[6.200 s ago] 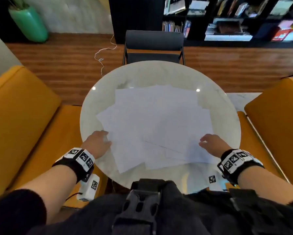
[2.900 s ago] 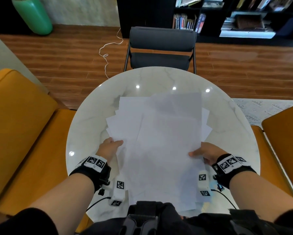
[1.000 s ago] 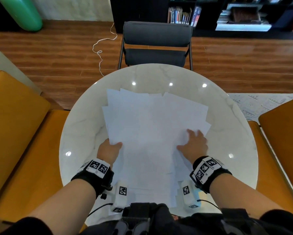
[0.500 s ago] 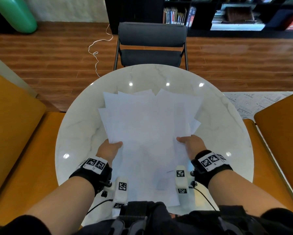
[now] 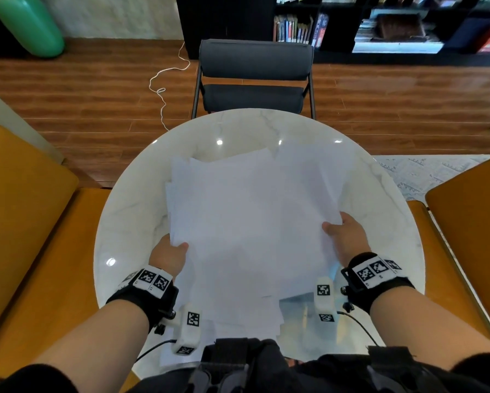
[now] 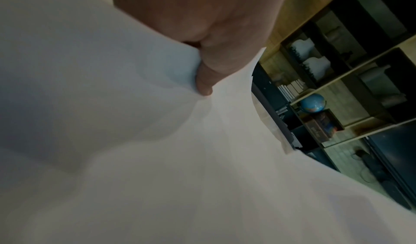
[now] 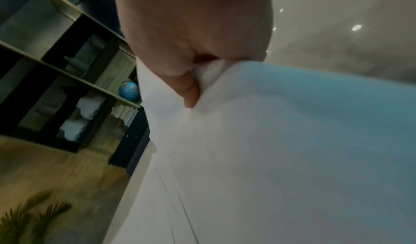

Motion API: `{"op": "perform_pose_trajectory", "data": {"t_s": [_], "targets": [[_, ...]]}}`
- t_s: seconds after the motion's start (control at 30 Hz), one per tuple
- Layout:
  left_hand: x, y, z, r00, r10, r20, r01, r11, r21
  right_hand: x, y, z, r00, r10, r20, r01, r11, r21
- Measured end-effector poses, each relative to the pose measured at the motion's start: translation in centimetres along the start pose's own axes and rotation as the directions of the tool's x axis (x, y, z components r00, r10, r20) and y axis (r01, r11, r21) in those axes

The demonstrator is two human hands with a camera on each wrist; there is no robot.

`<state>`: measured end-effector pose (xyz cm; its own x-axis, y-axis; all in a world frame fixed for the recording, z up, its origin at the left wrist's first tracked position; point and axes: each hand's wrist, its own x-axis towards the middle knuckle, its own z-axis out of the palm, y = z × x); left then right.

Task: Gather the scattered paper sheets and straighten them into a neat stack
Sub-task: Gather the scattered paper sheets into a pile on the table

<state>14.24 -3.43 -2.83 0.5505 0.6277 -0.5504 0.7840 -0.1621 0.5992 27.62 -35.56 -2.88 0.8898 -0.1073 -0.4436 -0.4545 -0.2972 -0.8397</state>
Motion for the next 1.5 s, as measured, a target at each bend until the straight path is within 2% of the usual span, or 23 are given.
{"op": "perform_pose_trajectory", "data": {"t_s": [0.1, 0.2, 0.3, 0.4, 0.53, 0.7, 0.8, 0.87, 1.0, 1.1, 1.2, 1.3, 1.4, 1.47, 1.5], "targets": [[-0.1, -0.2, -0.6, 0.999, -0.027, -0.029, 0.029, 0.999, 0.042, 0.1, -1.9, -1.8, 0.997, -0.021, -0.071, 0.032, 0.987, 0.154], [-0.4, -0.3, -0.7, 0.998, -0.057, -0.018, 0.058, 0.997, 0.058, 0.0, -3.7, -3.0, 0.995, -0.016, -0.094, 0.050, 0.925, 0.376], [-0.4, -0.4, -0.6, 0.998, -0.066, 0.004, 0.065, 0.996, 0.058, 0.6, -3.9, -3.2, 0.999, 0.032, -0.007, -0.021, 0.775, 0.631], [-0.2, -0.5, -0.5, 0.997, -0.072, 0.023, 0.071, 0.997, 0.036, 1.9, -2.8, -3.2, 0.996, 0.068, 0.058, -0.088, 0.609, 0.788], [-0.3, -0.4, -0.5, 0.997, -0.077, 0.012, 0.077, 0.996, 0.038, 2.7, -2.1, -3.6, 0.989, 0.052, 0.137, -0.146, 0.445, 0.884], [-0.1, -0.7, -0.9, 0.996, -0.087, -0.005, 0.087, 0.995, 0.051, 2.4, -0.9, -5.1, 0.984, 0.107, 0.143, -0.176, 0.437, 0.882], [0.0, -0.6, -1.0, 0.996, -0.085, 0.000, 0.085, 0.995, 0.050, 1.2, 0.0, -5.2, 0.972, 0.148, 0.184, -0.235, 0.515, 0.825], [0.0, -0.5, -0.9, 0.997, -0.078, 0.020, 0.078, 0.996, 0.034, 0.0, 0.7, -4.6, 0.968, 0.164, 0.191, -0.252, 0.640, 0.726], [-0.3, -0.2, -0.6, 0.996, -0.045, 0.082, 0.047, 0.999, -0.024, -2.5, 2.0, -2.5, 0.965, 0.165, 0.205, -0.242, 0.864, 0.442], [-0.3, 0.0, -0.3, 0.995, -0.043, 0.095, 0.042, 0.999, 0.010, -3.4, 3.0, -1.5, 0.963, 0.176, 0.206, -0.220, 0.952, 0.214], [-0.6, 0.2, -0.2, 0.994, -0.057, 0.094, 0.055, 0.998, 0.021, -3.3, 3.1, -0.8, 0.965, 0.176, 0.193, -0.173, 0.984, -0.033], [-0.7, 0.5, -0.5, 0.990, -0.094, 0.106, 0.100, 0.994, -0.050, -2.4, 2.8, -0.4, 0.990, 0.116, 0.077, -0.093, 0.962, -0.255], [-0.9, 1.2, -0.4, 0.981, -0.150, 0.124, 0.177, 0.953, -0.245, -1.3, 2.7, 0.0, 0.990, 0.108, 0.086, -0.079, 0.956, -0.283], [-1.3, 1.5, -0.4, 0.979, -0.181, 0.095, 0.204, 0.892, -0.402, -0.6, 2.6, 0.1, 0.988, 0.111, 0.106, -0.061, 0.919, -0.390], [-1.2, 1.5, -0.5, 0.971, -0.209, 0.114, 0.238, 0.828, -0.508, -0.3, 2.5, 0.1, 0.989, 0.103, 0.103, -0.046, 0.891, -0.451]]}}
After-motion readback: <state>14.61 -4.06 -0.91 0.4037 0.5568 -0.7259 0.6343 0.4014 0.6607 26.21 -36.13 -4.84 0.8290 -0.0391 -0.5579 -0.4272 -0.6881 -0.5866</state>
